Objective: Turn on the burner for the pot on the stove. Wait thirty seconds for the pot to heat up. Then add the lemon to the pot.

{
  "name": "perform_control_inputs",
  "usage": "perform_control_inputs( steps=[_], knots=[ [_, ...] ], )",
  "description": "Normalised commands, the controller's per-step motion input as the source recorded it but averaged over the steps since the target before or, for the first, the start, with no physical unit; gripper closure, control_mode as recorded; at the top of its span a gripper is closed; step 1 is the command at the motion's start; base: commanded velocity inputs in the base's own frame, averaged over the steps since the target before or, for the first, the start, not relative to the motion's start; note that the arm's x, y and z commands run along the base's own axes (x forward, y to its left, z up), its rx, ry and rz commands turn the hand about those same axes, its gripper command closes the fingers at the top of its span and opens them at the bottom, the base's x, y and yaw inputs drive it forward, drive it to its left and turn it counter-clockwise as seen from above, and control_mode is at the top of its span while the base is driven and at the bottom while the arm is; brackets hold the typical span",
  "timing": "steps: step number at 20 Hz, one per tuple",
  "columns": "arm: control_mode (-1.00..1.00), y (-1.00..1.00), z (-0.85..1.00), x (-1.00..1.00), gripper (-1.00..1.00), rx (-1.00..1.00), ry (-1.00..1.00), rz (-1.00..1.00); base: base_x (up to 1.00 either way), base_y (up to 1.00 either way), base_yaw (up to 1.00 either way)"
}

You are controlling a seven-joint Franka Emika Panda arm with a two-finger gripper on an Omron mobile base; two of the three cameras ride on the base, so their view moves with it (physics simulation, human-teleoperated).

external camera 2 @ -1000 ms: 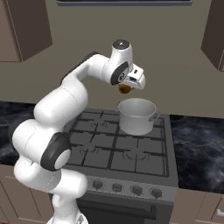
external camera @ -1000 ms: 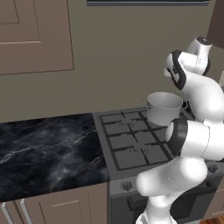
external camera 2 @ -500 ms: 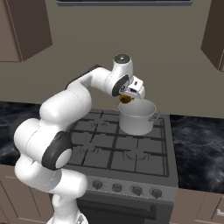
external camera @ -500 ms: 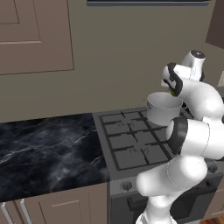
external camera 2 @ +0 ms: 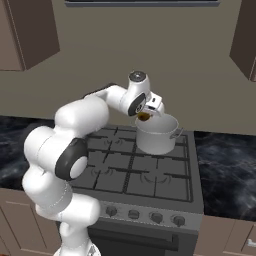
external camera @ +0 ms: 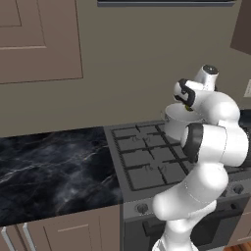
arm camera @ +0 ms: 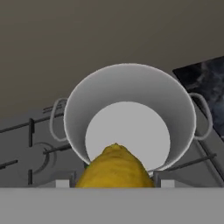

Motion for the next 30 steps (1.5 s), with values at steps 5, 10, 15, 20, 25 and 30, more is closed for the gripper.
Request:
perform_control_inputs(
  steps=[5, 10, 15, 20, 25, 30],
  knots=[
    [-1.0, -0.26, -0.1, 0.48, 1.0, 0.01, 0.0, 0.11, 0.0, 0.0, 0.0],
    [-1.0, -0.49, -0.1, 0.52, 1.0, 0.06, 0.0, 0.14, 0.0, 0.0, 0.0],
    [-1.0, -0.38, -0.2, 0.59, 1.0, 0.01, 0.03, 0.11, 0.0, 0.0, 0.0],
    [-1.0, 0.05, -0.09, 0.57, 1.0, -0.03, 0.21, -0.04, 0.0, 0.0, 0.0],
    [-1.0, 0.38, 0.0, 0.46, 1.0, -0.14, 0.25, -0.21, 0.0, 0.0, 0.0],
    [-1.0, 0.03, 0.0, 0.07, 1.0, -0.03, 0.05, -0.01, 0.0, 0.0, 0.0]
  ],
)
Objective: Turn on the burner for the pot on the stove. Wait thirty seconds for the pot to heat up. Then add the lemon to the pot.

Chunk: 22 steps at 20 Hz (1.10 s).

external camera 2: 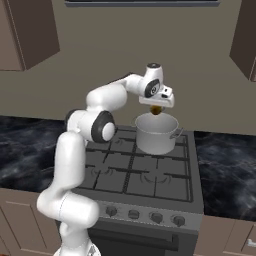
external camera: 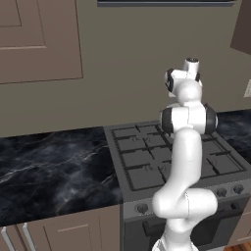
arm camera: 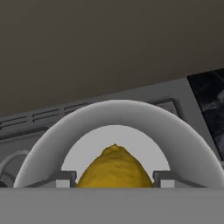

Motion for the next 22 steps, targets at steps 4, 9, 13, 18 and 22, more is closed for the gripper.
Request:
perform_control_inputs(
  steps=[4, 9, 13, 18, 22],
  knots=[
    [-1.0, 0.0, -0.26, 0.0, 1.0, 0.0, 0.0, 0.0, 0.0, 0.0, 0.0],
    [-1.0, -0.09, -0.47, 0.0, 1.0, 0.0, -0.01, 0.0, 0.0, 0.0, 0.0],
    [-1.0, -0.14, -0.41, 0.01, 1.0, 0.0, -0.03, 0.0, 0.0, 0.0, 0.0],
    [-1.0, -0.18, -0.26, 0.19, 1.0, 0.0, -0.03, 0.0, 0.0, 0.0, 0.0],
    [-1.0, -0.19, -0.22, 0.37, 1.0, 0.0, -0.01, 0.0, 0.0, 0.0, 0.0]
  ],
)
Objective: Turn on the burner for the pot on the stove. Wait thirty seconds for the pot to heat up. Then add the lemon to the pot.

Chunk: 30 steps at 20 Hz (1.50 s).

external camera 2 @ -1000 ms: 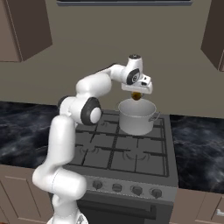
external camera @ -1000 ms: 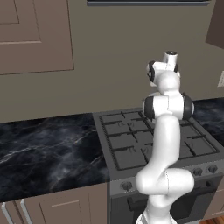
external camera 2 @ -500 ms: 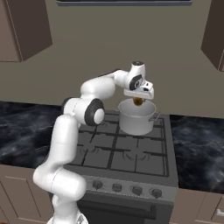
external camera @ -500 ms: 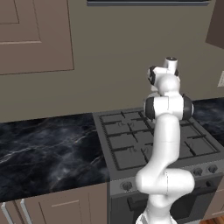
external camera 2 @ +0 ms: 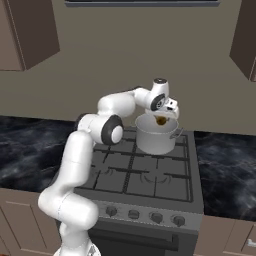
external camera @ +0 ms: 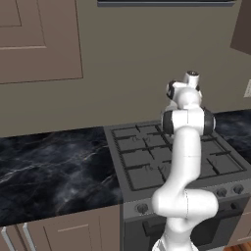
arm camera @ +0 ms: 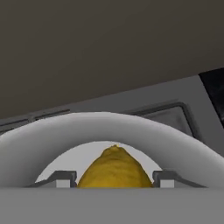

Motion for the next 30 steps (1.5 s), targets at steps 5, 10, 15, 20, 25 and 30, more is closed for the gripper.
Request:
perform_control_inputs(
  steps=[5, 10, 15, 20, 25, 30],
  knots=[
    [-1.0, -0.1, -0.25, 0.57, 1.0, 0.0, -0.01, 0.0, 0.0, 0.0, 0.0],
    [-1.0, -0.09, -0.22, 0.59, 1.0, 0.0, -0.03, 0.0, 0.0, 0.0, 0.0],
    [-1.0, -0.04, -0.05, 0.04, -1.0, 0.0, -0.03, 0.0, 0.0, 0.0, 0.0],
    [-1.0, 0.0, 0.0, -0.01, -1.0, 0.0, 0.0, 0.0, 0.0, 0.0, 0.0],
    [-1.0, 0.0, 0.55, -0.24, -1.0, 0.0, -0.01, -0.01, 0.0, 0.0, 0.0],
    [-1.0, -0.02, 1.0, -0.85, -1.0, 0.01, -0.01, -0.04, 0.0, 0.0, 0.0]
  ],
)
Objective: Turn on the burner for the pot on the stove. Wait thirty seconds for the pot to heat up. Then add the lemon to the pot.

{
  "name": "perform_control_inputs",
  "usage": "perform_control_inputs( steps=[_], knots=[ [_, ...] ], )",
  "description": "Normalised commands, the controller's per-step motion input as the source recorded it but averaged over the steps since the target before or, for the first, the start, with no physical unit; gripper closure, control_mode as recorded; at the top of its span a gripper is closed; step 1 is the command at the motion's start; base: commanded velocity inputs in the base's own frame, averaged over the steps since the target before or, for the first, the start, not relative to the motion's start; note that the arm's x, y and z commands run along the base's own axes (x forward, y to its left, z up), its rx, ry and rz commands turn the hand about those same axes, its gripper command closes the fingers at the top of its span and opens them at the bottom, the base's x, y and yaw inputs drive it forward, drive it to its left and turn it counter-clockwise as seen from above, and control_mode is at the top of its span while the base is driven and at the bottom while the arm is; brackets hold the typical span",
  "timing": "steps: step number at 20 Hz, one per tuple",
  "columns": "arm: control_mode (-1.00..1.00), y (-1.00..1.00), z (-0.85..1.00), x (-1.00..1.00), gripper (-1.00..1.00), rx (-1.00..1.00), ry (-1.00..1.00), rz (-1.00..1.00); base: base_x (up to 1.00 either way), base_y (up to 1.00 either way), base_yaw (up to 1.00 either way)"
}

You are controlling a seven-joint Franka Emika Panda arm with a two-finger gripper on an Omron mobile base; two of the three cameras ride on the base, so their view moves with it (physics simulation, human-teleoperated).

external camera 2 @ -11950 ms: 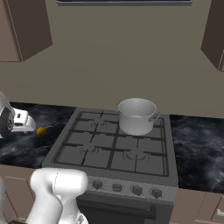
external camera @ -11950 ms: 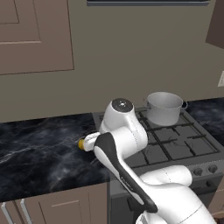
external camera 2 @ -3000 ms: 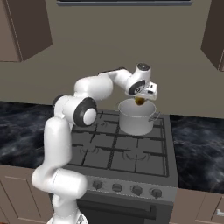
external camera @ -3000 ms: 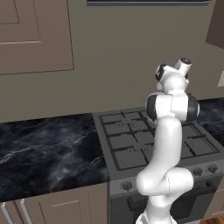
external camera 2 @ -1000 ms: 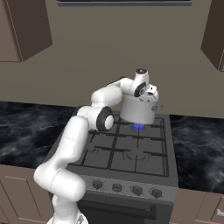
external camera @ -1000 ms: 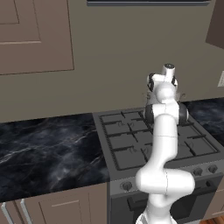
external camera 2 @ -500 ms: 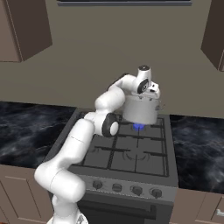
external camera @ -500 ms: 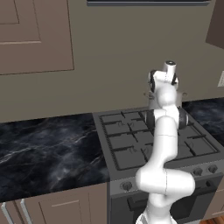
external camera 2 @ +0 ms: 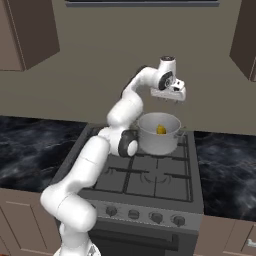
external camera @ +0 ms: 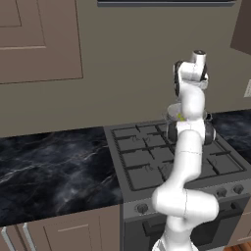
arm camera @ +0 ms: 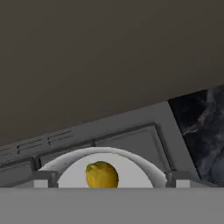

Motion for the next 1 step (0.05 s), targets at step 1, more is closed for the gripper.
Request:
perform_control_inputs(
  steps=[1],
  knots=[
    [-1.0, -0.18, 1.0, -1.0, -1.0, 0.03, -0.05, -0.03, 0.0, 0.0, 0.0]
  ],
)
